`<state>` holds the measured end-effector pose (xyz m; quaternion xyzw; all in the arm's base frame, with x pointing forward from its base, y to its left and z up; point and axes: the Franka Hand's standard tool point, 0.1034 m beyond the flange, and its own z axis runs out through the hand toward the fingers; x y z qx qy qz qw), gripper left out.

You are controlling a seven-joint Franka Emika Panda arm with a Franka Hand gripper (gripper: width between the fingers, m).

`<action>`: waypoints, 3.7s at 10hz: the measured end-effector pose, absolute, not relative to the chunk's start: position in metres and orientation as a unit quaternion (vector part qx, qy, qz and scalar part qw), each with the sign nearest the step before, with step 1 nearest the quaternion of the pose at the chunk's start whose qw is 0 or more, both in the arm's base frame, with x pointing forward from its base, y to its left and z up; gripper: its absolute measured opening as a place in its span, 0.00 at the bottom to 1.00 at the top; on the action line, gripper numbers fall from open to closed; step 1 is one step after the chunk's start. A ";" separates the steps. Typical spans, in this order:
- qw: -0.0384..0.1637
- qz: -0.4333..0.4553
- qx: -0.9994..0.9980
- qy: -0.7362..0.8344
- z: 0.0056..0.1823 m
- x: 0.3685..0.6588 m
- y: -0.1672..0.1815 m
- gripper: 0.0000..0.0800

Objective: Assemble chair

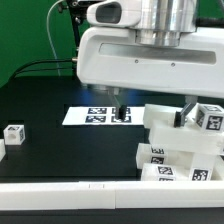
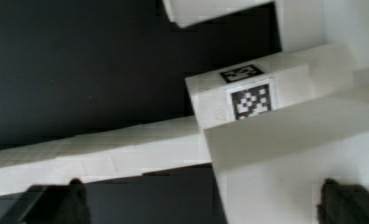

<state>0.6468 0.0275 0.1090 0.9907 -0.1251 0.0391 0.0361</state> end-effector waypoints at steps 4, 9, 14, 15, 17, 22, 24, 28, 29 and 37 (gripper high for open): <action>0.036 0.039 0.990 -0.130 0.109 0.647 0.022 0.81; 0.022 0.007 0.989 -0.145 0.152 0.654 0.026 0.81; 0.015 0.026 0.985 -0.171 0.145 0.656 0.095 0.81; 0.017 0.026 0.985 -0.169 0.137 0.654 0.098 0.81; 0.020 0.031 0.984 -0.173 0.123 0.655 0.099 0.81; 0.021 0.033 0.981 -0.189 0.112 0.655 0.102 0.48; 0.018 0.034 0.964 -0.264 0.112 0.655 0.102 0.35; -0.014 0.051 0.900 -0.433 0.112 0.667 0.110 0.35; -0.017 0.051 0.876 -0.479 0.112 0.665 0.114 0.35; -0.068 -0.023 0.654 -0.753 0.104 0.658 0.088 0.35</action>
Offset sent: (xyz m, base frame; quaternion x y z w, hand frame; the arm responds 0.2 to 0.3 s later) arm -0.0025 0.0000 -0.0002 0.0168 0.0016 0.0008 0.9999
